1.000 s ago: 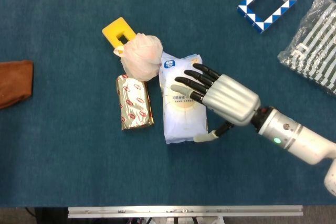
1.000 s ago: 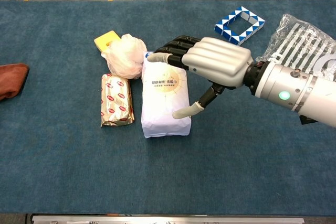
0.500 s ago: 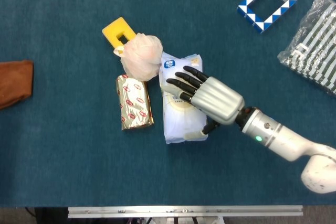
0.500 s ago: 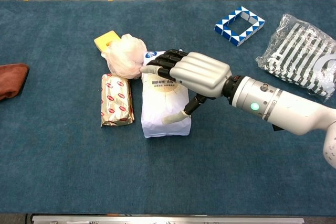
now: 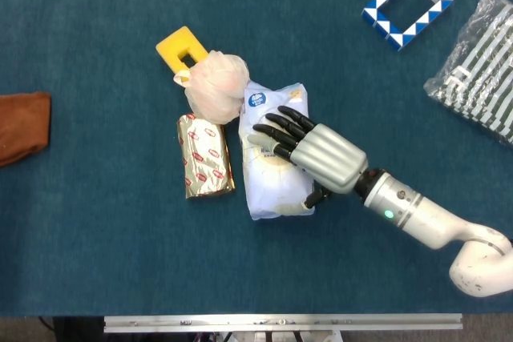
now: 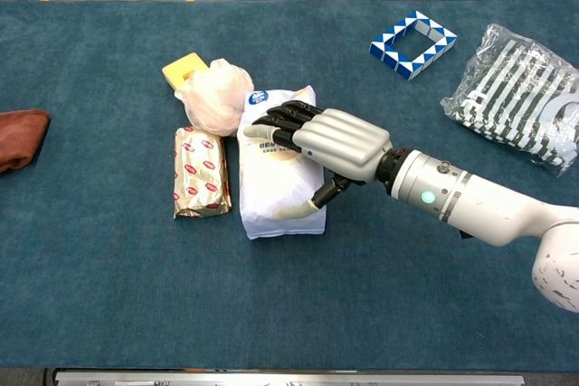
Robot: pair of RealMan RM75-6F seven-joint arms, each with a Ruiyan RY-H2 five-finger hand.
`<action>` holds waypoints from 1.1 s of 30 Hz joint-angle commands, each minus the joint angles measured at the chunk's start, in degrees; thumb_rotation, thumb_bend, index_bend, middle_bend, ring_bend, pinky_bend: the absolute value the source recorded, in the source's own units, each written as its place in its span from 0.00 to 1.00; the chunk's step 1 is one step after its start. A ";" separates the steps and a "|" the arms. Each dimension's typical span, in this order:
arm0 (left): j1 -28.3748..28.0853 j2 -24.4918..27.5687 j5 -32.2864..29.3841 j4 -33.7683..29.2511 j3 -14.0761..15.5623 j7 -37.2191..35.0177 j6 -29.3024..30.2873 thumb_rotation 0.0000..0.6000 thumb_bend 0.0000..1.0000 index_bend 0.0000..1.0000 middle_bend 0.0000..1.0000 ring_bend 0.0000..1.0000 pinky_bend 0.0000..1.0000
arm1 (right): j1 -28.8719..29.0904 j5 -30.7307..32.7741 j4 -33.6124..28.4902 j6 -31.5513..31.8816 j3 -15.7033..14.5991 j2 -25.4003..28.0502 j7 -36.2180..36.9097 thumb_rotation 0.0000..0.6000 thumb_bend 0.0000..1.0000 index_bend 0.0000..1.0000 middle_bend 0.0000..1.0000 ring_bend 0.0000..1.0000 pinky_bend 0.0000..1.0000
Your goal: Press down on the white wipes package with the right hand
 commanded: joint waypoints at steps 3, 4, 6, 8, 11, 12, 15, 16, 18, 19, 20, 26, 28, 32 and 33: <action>0.03 0.04 0.06 -0.16 -0.02 0.07 0.08 1.00 0.35 0.24 0.23 0.18 0.21 | 0.22 -1.86 -4.17 2.96 0.53 2.67 0.03 0.39 0.00 0.00 0.08 0.00 0.00; 0.04 0.02 0.05 -0.16 -0.02 0.11 0.09 1.00 0.35 0.24 0.23 0.18 0.21 | 0.16 -2.19 -4.92 3.44 0.43 3.09 0.09 0.39 0.00 0.00 0.08 0.00 0.00; 0.05 0.01 -0.01 -0.19 -0.02 0.20 0.04 1.00 0.35 0.24 0.23 0.18 0.21 | -0.02 -2.93 -6.53 4.23 -0.09 3.99 0.30 0.39 0.00 0.00 0.08 0.00 0.00; 0.05 0.03 -0.03 -0.21 -0.01 0.24 0.00 1.00 0.35 0.24 0.23 0.18 0.21 | -0.26 -3.73 -7.85 4.80 -0.97 4.60 0.57 0.39 0.00 0.00 0.08 0.00 0.00; 0.05 0.03 -0.05 -0.19 -0.01 0.26 -0.03 1.00 0.35 0.24 0.23 0.18 0.21 | -0.58 -5.01 -8.83 5.08 -2.66 5.07 0.64 0.39 0.00 0.00 0.08 0.00 0.00; 0.05 0.03 -0.07 -0.18 0.00 0.28 -0.07 1.00 0.35 0.24 0.23 0.18 0.21 | -0.69 -5.30 -8.90 5.15 -3.12 5.10 0.64 0.39 0.00 0.00 0.08 0.00 0.00; 0.06 0.04 -0.10 -0.11 0.03 0.31 -0.14 1.00 0.35 0.24 0.23 0.18 0.21 | -1.06 -5.53 -8.64 4.98 -4.21 4.92 0.63 0.39 0.00 0.00 0.08 0.00 0.00; 0.07 0.04 -0.12 -0.11 0.04 0.32 -0.16 1.00 0.35 0.24 0.23 0.18 0.21 | -1.15 -5.44 -8.40 4.86 -4.42 4.77 0.66 0.39 0.00 0.00 0.08 0.00 0.00; 0.07 0.03 -0.10 -0.06 0.06 0.35 -0.18 1.00 0.35 0.24 0.23 0.18 0.21 | -1.33 -5.20 -7.54 4.59 -4.76 4.22 0.76 0.39 0.00 0.00 0.08 0.00 0.00; 0.06 0.00 -0.10 -0.02 0.08 0.42 -0.23 1.00 0.35 0.24 0.23 0.18 0.21 | -1.42 -5.05 -7.06 4.47 -4.87 3.89 0.84 0.39 0.00 0.00 0.08 0.00 0.00; 0.06 0.01 -0.11 -0.01 0.08 0.44 -0.25 1.00 0.35 0.24 0.23 0.18 0.21 | -1.49 -4.82 -6.36 4.16 -5.06 3.46 0.95 0.39 0.00 0.00 0.08 0.00 0.00; 0.10 0.19 -0.30 -0.23 -0.01 0.12 -0.27 1.00 0.35 0.24 0.23 0.18 0.21 | -1.34 -2.99 -2.47 1.49 -5.36 1.18 1.02 0.39 0.00 0.00 0.08 0.00 0.00; 0.16 0.28 -0.29 -0.34 0.00 -0.03 -0.22 1.00 0.35 0.24 0.23 0.18 0.21 | -1.23 -2.89 -1.76 0.99 -5.52 0.71 0.94 0.39 0.00 0.00 0.08 0.00 0.00; 0.20 0.41 -0.19 -0.52 0.02 -0.27 -0.19 1.00 0.35 0.24 0.23 0.18 0.21 | -1.03 -3.69 -2.17 1.83 -5.41 0.81 1.19 0.39 0.00 0.00 0.08 0.00 0.00; 0.22 0.43 -0.17 -0.56 0.00 -0.33 -0.14 1.00 0.35 0.24 0.23 0.18 0.21 | -1.07 -3.96 -2.72 2.53 -5.18 1.15 1.38 0.39 0.00 0.00 0.08 0.00 0.00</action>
